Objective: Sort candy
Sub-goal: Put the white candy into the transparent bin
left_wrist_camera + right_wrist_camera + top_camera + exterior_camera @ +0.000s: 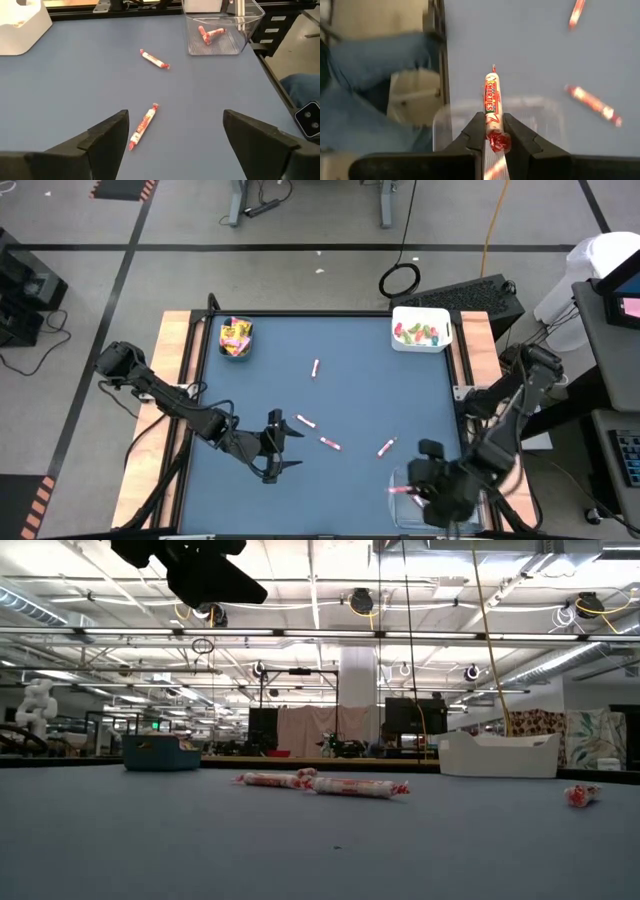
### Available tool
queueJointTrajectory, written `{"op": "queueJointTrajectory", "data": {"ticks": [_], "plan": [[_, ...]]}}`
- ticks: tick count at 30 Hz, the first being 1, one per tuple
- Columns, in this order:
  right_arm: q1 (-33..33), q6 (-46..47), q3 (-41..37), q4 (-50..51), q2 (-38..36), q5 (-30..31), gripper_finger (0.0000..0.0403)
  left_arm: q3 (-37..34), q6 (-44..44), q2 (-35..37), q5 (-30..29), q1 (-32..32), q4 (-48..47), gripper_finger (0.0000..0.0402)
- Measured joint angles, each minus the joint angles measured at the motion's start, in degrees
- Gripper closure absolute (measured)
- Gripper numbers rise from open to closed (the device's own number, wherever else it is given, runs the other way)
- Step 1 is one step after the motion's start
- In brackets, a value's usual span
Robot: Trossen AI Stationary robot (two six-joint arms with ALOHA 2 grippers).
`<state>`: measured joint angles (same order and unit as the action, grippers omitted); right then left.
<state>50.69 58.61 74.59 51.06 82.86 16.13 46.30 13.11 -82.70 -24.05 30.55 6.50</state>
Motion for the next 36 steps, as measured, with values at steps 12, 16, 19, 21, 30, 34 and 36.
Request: {"op": "queueJointTrajectory", "data": {"ticks": [12, 16, 19, 21, 30, 34, 36], "plan": [[11.3, 14.6, 0.0, 5.0, 4.5, 0.1, 0.0367, 0.0, 0.0, 0.0, -0.2, -0.1, 0.0, 0.0075], [12.7, 18.2, 0.0, 8.6, 6.1, 0.2, 0.0367, 0.0, 0.0, 0.0, -1.3, -0.2, 0.0, 0.0075], [12.9, 19.0, 0.0, 9.9, 7.7, 0.0, 0.0367, 0.0, -0.1, -0.8, -2.3, -0.3, 0.4, 0.0075], [12.8, 18.9, 0.0, 9.8, 8.9, -0.1, 0.0367, 0.0, -0.1, -1.7, -2.4, -0.3, 0.4, 0.0075], [12.8, 18.8, 0.0, 11.2, 13.9, -4.3, 0.0367, 0.0, -0.3, -7.8, -5.2, -1.8, 0.8, 0.0075], [12.6, 18.8, 0.0, 11.5, 15.4, -4.4, 0.0367, 0.0, -0.5, -9.6, -5.3, -2.7, 2.1, 0.0075], [12.4, 18.8, 0.0, 11.4, 16.0, -4.4, 0.0367, 0.0, -0.5, -10.0, -4.7, -2.9, 2.2, 0.0075]]}}
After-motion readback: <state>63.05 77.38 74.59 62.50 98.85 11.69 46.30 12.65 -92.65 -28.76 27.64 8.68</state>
